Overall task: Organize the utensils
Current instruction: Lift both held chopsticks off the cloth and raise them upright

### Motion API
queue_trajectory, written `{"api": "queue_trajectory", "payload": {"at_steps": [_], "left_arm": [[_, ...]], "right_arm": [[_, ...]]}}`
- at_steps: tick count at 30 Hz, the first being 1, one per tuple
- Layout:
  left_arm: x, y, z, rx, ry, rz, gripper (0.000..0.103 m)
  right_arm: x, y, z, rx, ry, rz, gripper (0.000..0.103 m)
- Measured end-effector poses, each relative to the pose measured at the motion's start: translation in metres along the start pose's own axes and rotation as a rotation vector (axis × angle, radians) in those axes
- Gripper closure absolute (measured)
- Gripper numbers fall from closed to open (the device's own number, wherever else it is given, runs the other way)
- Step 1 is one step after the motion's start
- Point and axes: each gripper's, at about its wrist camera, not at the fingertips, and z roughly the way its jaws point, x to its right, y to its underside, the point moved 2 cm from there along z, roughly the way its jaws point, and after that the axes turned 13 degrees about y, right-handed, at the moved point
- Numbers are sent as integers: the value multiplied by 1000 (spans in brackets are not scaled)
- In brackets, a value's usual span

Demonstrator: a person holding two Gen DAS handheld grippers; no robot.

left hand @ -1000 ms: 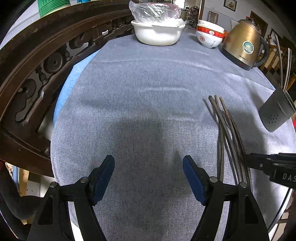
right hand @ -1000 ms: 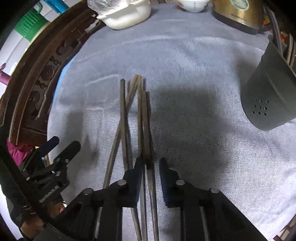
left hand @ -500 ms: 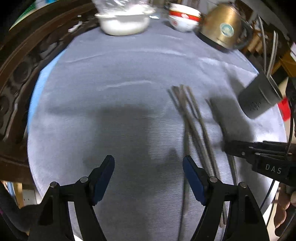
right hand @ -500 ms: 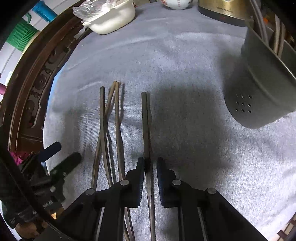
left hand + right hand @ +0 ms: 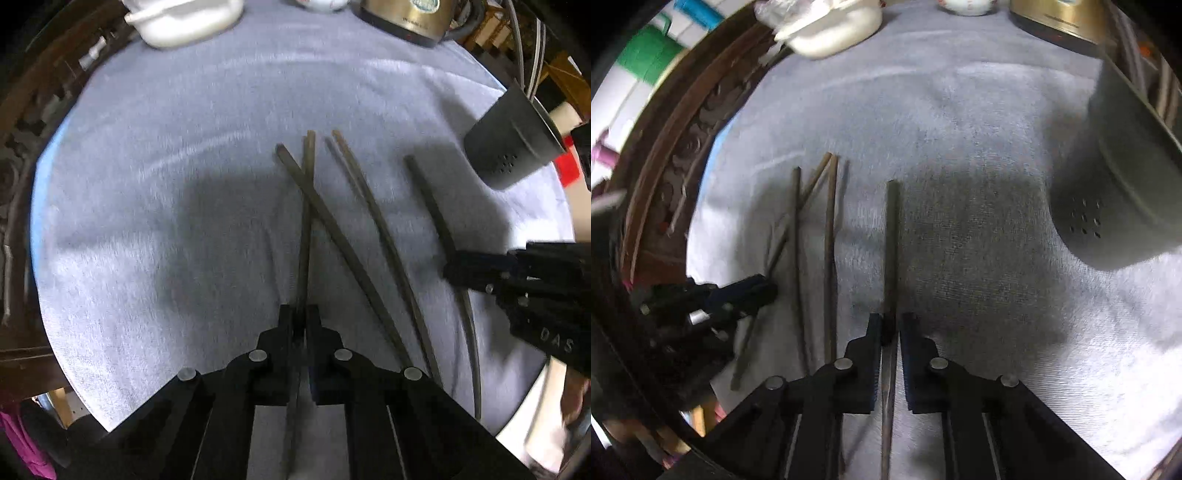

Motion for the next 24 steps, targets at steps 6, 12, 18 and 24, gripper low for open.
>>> {"api": "queue_trajectory", "payload": {"at_steps": [6,12,18,24], "left_arm": [[-8,-8,-4,-107,7,-6,86],[-4,-31,-4,-119,-54,59,71],[-3,-48,-6,-166,-1,79,98],[-20,-52,-26,-97,100,-7,98]], "right_arm": [[-2,-3,2,-106,47,-111,91],[-11,-20,8,-175,81,-155,89],[-24,-25,9,-186,148,-217,92],[-25,-24,4,-155,122,-168,96]]}}
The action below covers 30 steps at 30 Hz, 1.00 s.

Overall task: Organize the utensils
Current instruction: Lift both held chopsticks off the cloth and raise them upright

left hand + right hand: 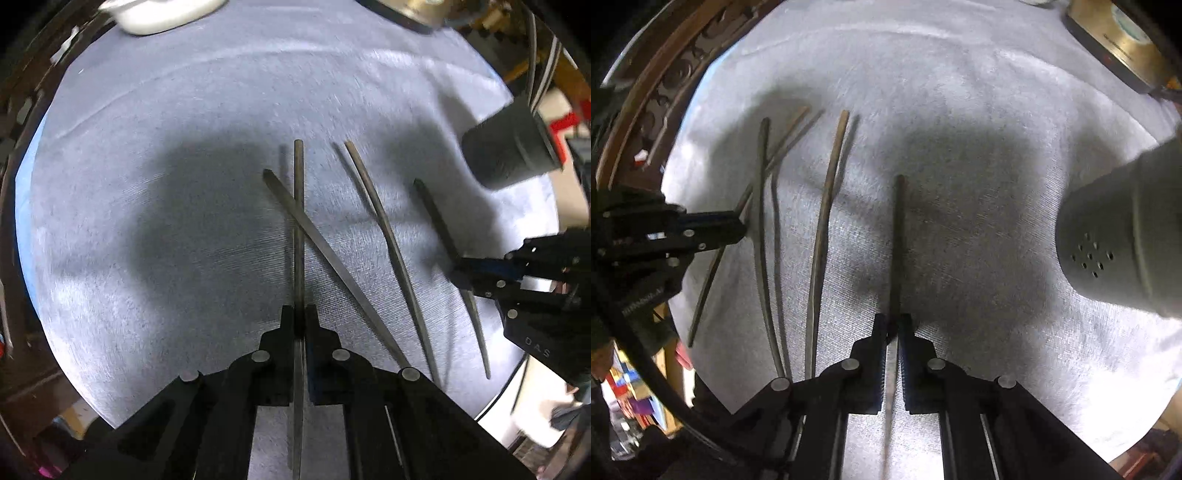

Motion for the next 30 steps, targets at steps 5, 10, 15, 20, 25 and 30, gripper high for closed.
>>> {"api": "queue_trajectory", "payload": {"at_steps": [5,10,15,20,25,30], "left_arm": [[-26,4,-25,37,73,-94,98],[-43,-1,-52,100,89,-130,98],[-44,-4,-79,262,13,-125,98],[-20,6,-114,460,-21,-60,98],[3,35,-139,717,-38,-4,98],[12,45,-121,879,-70,-3,98]], "right_arm": [[6,6,-11,72,-47,53,96],[8,7,-27,133,-39,81,96],[11,12,-52,243,-25,122,96],[16,17,-73,358,-30,169,97],[24,35,-104,552,-20,260,97],[36,65,-121,739,83,365,97]]}}
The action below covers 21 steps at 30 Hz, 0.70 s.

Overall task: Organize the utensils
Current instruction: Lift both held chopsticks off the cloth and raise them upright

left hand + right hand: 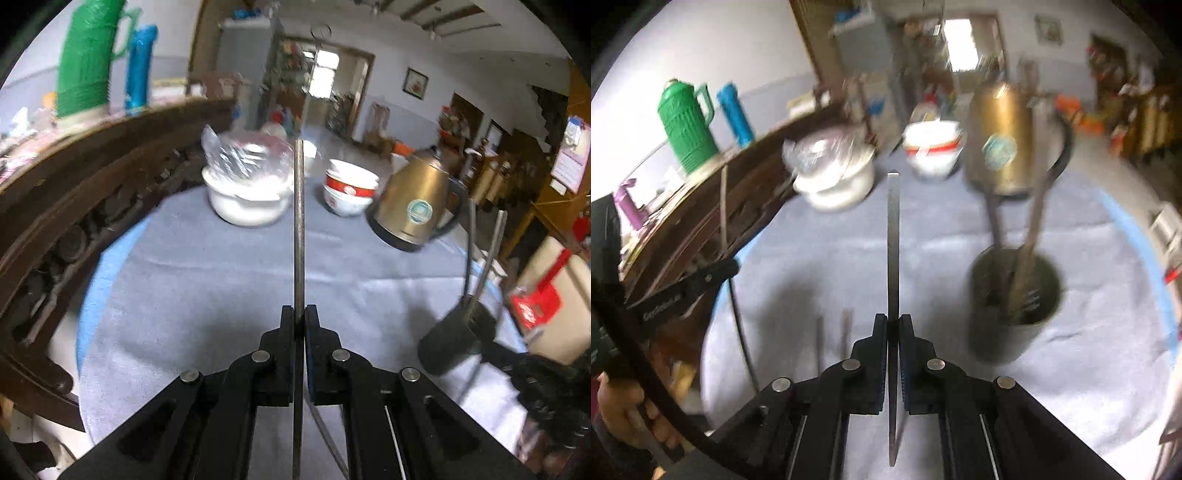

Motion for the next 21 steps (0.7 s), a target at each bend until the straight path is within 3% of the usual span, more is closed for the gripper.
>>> {"api": "queue_trajectory", "payload": {"at_steps": [2,7,11,21], "left_arm": [[-3,5,-1,57,22,-19,98],[0,21,1,143,-14,3,98],[-2,38,5,144,-29,23,98],[1,63,-19,170,-25,83,97]], "right_arm": [[7,3,-11,67,35,21,97],[22,9,-35,210,132,45,97],[26,18,-46,257,171,49,96],[29,30,-62,276,183,48,96]]}}
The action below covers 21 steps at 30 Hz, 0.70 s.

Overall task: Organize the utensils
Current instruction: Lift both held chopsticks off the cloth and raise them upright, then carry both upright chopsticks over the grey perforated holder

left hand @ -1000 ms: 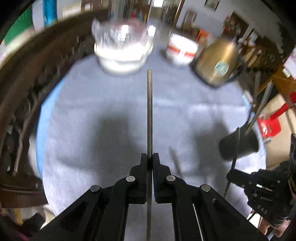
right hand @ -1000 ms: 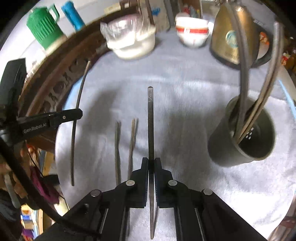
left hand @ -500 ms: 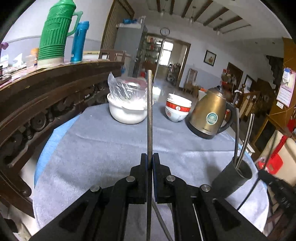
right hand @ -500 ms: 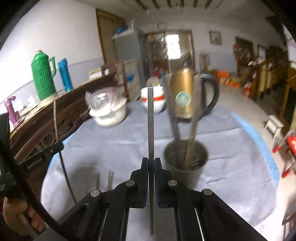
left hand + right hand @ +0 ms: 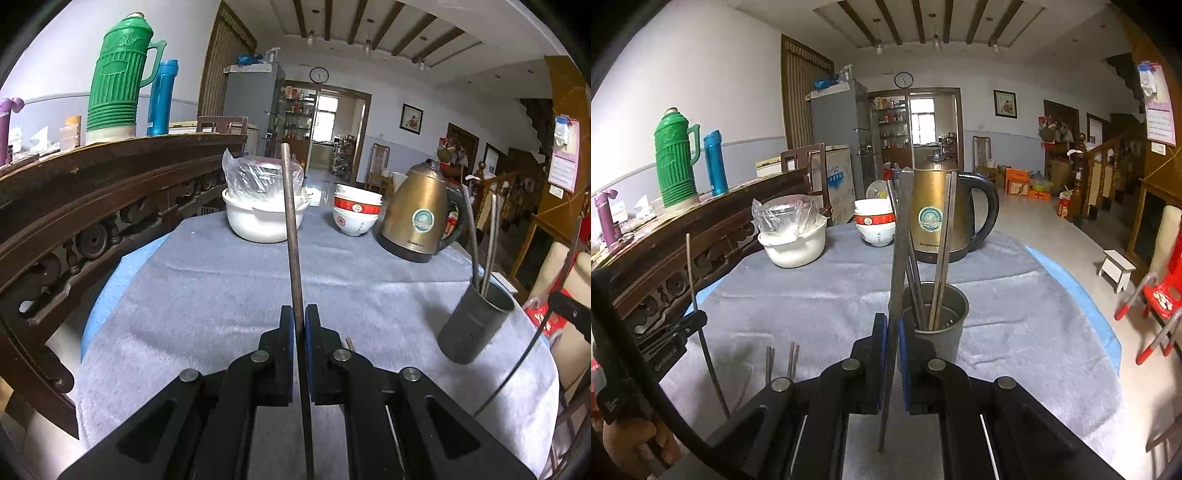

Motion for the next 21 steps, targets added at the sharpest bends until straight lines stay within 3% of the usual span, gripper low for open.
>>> {"api": "queue_trajectory", "payload": {"at_steps": [5,9,15,21], "left_arm": [[1,12,-16,-7,7,6,97],[1,3,-19,29,4,-2,97],[2,-29,7,119,-24,-30,98],[4,-20,30,169,-73,-12,98]], "right_arm": [[5,4,-10,-6,-4,2,96],[8,6,-14,-8,-9,13,96],[6,5,-14,-11,-12,13,96],[8,5,-14,-14,-7,24,96]]}}
